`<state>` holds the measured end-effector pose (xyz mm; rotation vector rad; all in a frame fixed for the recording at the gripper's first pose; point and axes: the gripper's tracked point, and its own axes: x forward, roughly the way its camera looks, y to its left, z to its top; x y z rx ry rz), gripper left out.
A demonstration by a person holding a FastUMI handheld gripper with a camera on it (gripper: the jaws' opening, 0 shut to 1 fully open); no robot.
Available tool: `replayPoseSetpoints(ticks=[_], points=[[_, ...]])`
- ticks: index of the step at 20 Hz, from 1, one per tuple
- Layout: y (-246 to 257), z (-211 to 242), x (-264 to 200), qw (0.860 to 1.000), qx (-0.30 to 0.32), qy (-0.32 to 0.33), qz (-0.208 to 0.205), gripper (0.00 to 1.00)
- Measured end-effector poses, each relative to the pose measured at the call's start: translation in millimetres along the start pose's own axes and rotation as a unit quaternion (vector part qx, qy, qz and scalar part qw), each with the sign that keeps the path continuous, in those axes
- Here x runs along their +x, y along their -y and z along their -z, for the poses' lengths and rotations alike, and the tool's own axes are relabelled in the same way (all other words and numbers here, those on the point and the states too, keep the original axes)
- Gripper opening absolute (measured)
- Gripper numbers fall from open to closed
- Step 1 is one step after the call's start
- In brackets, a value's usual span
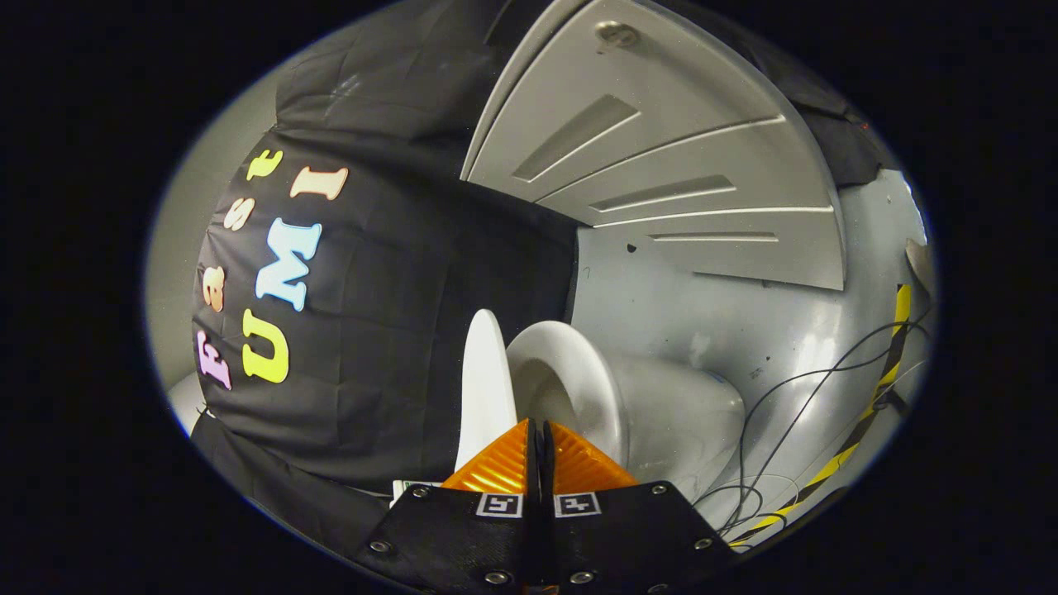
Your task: Open the toilet lid.
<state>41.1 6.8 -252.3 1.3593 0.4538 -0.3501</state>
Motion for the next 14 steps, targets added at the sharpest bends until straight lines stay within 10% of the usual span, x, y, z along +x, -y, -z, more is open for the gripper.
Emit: replayPoseSetpoints(ticks=[14], points=[[-98,6,-39,0.995,-0.089,0.012,-0.041,0.0]])
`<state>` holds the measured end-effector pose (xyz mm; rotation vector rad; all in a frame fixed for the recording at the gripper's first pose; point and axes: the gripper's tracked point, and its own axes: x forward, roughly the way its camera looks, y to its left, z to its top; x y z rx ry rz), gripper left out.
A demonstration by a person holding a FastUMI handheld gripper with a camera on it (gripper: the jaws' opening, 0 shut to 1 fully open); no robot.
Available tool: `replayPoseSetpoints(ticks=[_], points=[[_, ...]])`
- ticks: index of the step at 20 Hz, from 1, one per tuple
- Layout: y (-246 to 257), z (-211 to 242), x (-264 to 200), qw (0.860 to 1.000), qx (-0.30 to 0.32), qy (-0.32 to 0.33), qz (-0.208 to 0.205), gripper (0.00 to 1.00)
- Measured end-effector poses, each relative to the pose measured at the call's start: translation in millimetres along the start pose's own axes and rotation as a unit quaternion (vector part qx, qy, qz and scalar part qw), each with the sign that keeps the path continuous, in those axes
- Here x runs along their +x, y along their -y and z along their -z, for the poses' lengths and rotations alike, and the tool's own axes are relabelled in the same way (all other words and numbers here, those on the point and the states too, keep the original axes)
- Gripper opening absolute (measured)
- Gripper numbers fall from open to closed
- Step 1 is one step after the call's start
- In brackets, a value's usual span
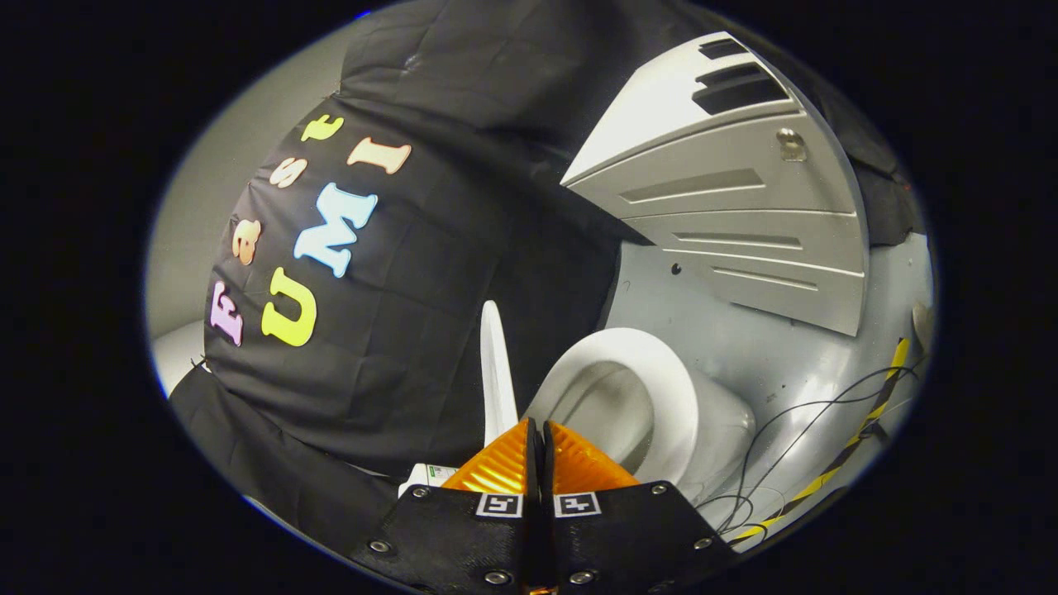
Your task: Open the toilet lid.
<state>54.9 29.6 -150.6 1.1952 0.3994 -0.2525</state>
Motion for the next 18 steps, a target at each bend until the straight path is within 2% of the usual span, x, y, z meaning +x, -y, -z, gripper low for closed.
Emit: replayPoseSetpoints(ticks=[7,18], points=[[-50,6,-16,0.999,-0.042,0.016,-0.029,0.0],[-102,20,-27,0.992,-0.111,0.042,-0.03,0.0]])
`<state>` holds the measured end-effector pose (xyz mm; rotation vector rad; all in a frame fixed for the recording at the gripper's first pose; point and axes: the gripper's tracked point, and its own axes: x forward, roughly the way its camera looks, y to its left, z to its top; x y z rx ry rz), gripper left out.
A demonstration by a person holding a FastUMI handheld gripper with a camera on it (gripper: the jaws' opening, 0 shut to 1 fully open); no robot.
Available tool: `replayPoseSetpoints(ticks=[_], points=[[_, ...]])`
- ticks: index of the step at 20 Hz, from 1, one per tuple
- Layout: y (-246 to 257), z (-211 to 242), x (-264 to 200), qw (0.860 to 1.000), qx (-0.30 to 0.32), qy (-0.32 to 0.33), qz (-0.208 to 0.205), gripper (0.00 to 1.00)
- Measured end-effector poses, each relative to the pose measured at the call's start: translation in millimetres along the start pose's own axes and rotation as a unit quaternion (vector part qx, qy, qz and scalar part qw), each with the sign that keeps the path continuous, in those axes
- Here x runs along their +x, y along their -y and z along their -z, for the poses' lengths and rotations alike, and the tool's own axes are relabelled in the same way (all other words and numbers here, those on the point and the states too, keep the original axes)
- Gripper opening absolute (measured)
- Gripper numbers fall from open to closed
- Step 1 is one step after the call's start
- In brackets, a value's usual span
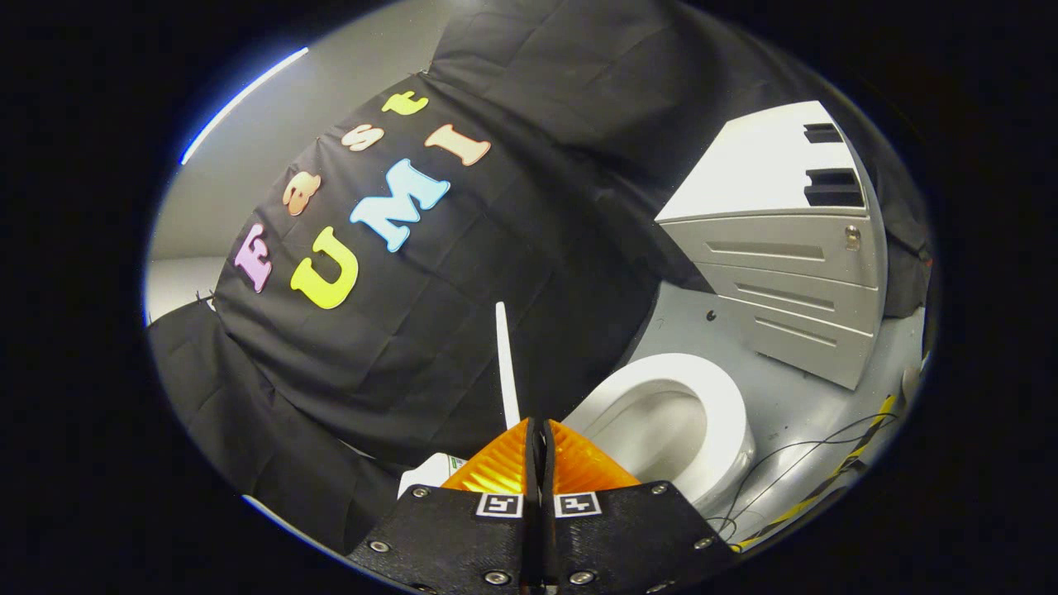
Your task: Open the toilet lid.
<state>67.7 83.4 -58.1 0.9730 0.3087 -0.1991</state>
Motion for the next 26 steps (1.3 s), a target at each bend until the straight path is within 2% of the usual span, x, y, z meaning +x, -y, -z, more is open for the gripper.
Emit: replayPoseSetpoints(ticks=[7,18,26], points=[[-25,2,-3,0.999,-0.028,0.011,-0.009,0.0],[-91,15,-13,0.991,-0.123,0.028,-0.034,0.0],[-150,38,-21,0.977,-0.202,0.036,-0.061,0.0]])
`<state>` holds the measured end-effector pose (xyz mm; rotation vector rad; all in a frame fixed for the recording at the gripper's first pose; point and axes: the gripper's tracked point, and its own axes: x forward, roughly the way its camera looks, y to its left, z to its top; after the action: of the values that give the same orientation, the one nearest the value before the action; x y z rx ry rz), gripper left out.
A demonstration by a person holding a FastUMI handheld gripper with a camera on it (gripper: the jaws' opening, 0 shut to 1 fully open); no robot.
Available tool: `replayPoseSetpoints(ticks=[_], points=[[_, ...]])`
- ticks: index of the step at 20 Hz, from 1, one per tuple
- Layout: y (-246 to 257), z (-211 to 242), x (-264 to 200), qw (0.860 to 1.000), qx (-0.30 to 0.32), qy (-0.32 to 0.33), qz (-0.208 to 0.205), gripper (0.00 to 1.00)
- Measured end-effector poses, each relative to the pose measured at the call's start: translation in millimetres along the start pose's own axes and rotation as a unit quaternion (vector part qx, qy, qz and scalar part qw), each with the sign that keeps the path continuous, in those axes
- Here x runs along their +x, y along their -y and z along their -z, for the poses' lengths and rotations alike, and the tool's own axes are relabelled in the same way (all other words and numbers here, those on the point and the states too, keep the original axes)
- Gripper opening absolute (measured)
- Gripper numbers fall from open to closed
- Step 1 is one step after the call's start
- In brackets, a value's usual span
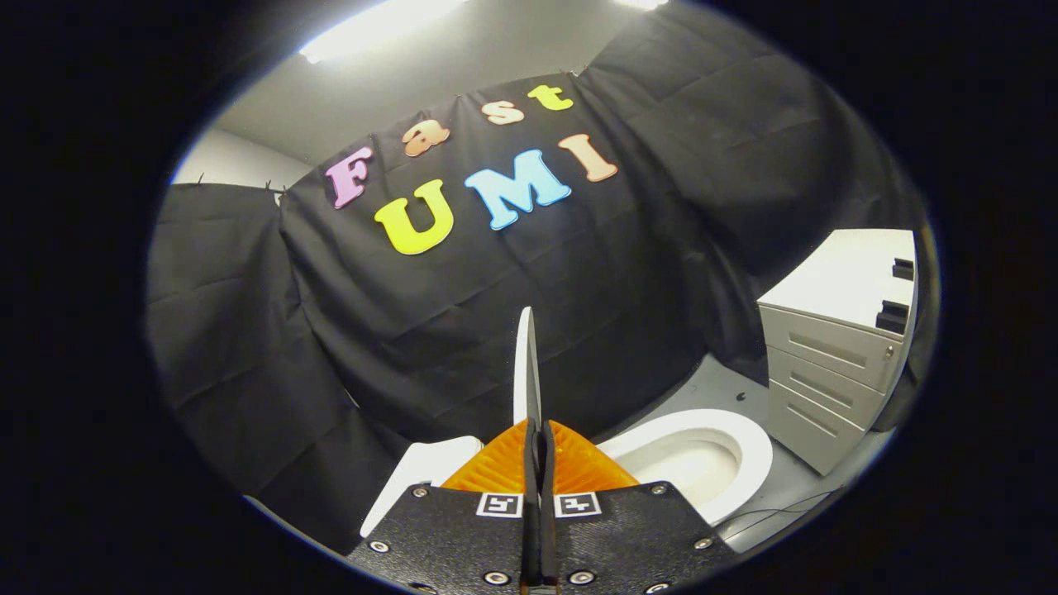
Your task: Open the toilet lid.
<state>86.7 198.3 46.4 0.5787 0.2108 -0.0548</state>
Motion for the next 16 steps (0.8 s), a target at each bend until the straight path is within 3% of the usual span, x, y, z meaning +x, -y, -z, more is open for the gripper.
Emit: replayPoseSetpoints(ticks=[5,16], points=[[-48,5,-3,0.998,-0.057,0.006,-0.029,0.0],[-144,41,2,0.988,-0.12,-0.003,-0.099,0.0]])
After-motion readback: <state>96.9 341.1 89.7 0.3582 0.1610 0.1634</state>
